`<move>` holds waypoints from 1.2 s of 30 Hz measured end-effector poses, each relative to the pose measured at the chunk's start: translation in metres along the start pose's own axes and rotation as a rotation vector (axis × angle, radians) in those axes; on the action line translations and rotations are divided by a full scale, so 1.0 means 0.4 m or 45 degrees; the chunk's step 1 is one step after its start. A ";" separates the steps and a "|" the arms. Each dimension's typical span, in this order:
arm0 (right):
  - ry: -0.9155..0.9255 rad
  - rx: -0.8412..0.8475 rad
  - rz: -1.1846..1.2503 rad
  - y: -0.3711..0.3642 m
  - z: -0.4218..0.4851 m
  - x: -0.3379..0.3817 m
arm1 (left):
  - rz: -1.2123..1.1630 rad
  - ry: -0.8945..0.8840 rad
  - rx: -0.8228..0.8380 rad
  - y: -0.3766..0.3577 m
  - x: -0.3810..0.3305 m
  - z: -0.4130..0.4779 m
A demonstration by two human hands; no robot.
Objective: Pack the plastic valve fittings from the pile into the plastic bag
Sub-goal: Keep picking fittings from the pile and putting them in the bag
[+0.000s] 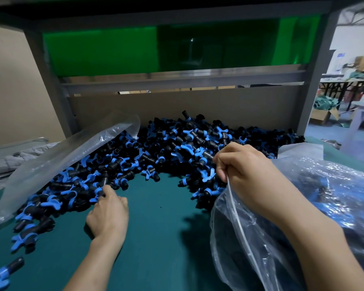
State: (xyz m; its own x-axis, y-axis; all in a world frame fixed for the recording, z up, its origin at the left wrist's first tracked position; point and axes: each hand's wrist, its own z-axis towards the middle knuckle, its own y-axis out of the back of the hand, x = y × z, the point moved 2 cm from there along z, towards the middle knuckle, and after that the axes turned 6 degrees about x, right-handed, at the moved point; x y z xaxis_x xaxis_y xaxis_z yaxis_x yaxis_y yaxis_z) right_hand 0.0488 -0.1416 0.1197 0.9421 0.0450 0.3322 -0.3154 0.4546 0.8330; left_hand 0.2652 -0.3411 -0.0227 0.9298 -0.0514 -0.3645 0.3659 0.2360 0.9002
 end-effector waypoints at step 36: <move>0.004 0.051 -0.035 -0.005 0.005 -0.001 | -1.581 -0.157 0.332 0.005 0.029 -0.037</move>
State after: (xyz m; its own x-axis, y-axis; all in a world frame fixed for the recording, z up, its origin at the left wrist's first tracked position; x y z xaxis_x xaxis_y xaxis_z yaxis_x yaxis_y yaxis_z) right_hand 0.0486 -0.1442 0.1187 0.9507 0.0358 0.3080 -0.2939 0.4201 0.8586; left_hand 0.2763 -0.3270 -0.0286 -0.0495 -0.1923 -0.9801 0.9728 -0.2316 -0.0037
